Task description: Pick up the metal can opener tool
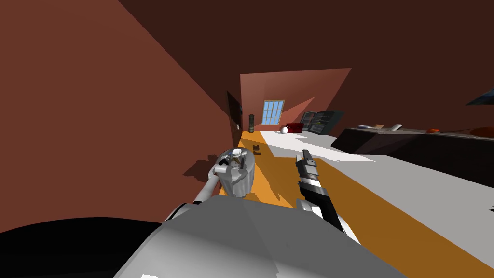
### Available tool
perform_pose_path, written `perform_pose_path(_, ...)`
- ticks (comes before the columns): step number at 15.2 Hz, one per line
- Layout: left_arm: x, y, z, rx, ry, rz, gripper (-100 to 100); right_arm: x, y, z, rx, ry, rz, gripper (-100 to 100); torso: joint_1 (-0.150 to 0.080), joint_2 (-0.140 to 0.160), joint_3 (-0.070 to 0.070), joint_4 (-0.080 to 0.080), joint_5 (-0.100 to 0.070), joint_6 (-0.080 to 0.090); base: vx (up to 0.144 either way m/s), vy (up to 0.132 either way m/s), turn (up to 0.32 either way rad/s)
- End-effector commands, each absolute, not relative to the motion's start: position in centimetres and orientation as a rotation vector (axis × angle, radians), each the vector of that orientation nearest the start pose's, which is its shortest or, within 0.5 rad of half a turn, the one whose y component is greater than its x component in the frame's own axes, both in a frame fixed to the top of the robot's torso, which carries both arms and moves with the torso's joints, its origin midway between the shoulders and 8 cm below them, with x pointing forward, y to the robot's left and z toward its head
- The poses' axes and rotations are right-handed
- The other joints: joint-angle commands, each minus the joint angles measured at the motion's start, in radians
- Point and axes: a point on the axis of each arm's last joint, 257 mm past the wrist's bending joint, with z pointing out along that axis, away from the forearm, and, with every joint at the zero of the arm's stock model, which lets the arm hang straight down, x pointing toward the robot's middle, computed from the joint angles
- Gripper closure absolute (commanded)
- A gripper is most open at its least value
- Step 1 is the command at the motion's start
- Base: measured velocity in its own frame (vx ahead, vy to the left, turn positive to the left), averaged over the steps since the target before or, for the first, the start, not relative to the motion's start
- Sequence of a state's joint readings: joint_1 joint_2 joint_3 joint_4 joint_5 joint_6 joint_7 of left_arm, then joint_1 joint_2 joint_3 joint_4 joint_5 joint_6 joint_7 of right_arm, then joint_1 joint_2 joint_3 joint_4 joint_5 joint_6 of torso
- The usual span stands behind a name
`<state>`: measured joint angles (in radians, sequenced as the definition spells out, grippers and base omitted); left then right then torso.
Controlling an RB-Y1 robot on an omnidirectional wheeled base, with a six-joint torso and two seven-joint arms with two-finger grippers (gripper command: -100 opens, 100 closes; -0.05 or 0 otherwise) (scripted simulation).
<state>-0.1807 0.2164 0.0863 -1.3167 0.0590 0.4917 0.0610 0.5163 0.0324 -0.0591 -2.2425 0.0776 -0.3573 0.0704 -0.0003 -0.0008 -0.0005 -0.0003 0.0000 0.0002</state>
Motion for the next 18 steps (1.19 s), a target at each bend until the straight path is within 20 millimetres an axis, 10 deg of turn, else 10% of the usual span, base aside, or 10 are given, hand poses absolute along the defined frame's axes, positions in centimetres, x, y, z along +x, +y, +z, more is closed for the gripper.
perform_pose_path(1,54.3,33.9,-37.2,-1.647,1.554,-0.728,-100,36.7,-30.6,-2.7,0.756,0.776,1.072,0,0.0,0.0,0.0,0.0,0.0,0.0,0.004,0.0,-0.011)
perform_pose_path(18,51.1,32.0,-44.7,-2.021,1.714,-0.488,-100,36.7,-30.6,-2.7,0.756,0.776,1.072,0,0.0,0.0,0.0,0.0,0.0,0.0,0.006,-0.002,-0.025)
